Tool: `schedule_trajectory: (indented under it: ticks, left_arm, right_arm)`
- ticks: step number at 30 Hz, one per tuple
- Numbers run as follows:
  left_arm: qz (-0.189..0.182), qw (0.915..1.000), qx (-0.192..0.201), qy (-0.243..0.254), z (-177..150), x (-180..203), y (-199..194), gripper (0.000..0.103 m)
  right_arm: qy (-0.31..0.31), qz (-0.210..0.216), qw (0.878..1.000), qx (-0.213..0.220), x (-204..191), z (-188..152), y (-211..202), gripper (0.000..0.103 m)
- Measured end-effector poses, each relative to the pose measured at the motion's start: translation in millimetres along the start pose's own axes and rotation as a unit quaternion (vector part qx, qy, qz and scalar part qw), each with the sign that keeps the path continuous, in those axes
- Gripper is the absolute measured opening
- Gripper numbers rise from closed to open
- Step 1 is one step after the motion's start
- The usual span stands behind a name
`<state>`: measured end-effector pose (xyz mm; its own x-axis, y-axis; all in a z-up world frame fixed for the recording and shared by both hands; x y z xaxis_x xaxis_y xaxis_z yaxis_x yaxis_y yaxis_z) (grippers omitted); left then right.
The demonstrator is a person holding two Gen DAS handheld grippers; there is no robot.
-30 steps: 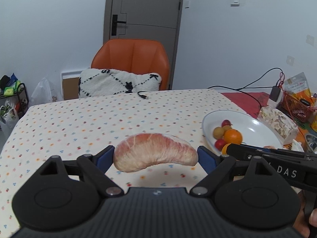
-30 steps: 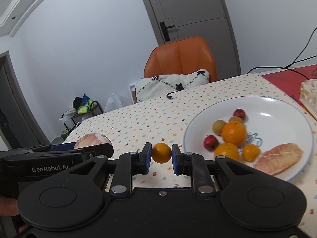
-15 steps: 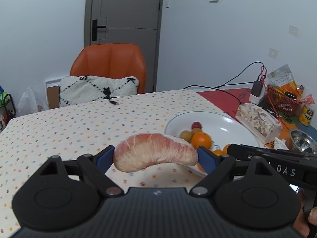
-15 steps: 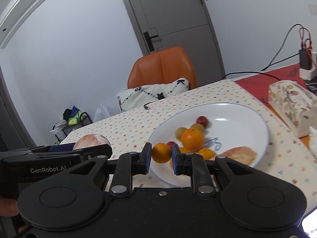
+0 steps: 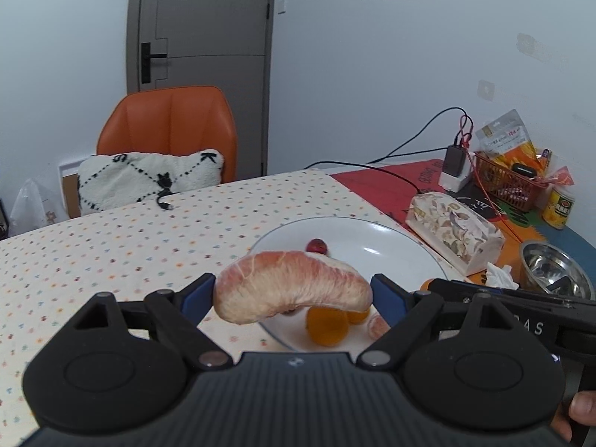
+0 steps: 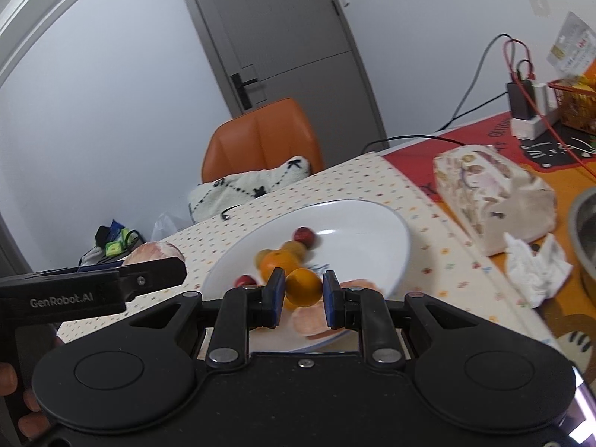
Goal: Organize fruits
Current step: 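Carry the pomelo segment and small orange into the bowl and open both grippers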
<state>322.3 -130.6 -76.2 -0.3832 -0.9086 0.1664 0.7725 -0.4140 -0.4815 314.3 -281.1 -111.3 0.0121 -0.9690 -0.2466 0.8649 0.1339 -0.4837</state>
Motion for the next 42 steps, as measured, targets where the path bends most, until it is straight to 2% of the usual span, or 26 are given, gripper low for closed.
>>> schedule_trajectory:
  ticks: [13, 22, 29, 42]
  left_arm:
    - [-0.018, 0.9994, -0.021, 0.018, 7, 18, 44, 0.088]
    - [-0.011, 0.9991, -0.033, 0.023, 13, 18, 70, 0.088]
    - [-0.011, 0.9988, -0.037, 0.031, 17, 20, 83, 0.088]
    - [-0.039, 0.9981, -0.038, 0.027, 26, 34, 93, 0.089]
  right_arm:
    - [0.009, -0.024, 1.000, -0.001, 29, 11, 25, 0.020]
    - [0.021, -0.017, 1.000, -0.006, 33, 10, 42, 0.020]
    - [0.021, -0.010, 1.000, 0.001, 34, 12, 37, 0.027]
    - [0.046, 0.000, 0.999, 0.000, 43, 11, 24, 0.027]
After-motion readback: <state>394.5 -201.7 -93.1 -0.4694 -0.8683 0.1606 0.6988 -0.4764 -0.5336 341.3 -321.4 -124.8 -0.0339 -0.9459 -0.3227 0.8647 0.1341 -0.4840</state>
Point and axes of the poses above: each gripper's, at about its wrist camera, not at the fingertips, and y roughly the way its jaws point, x to its right, z to its top, the point moved 9 cm from there along y, roughly the way its jaws point, and after that the axes turned 14 degrees about -z, right-handed, at the moved point
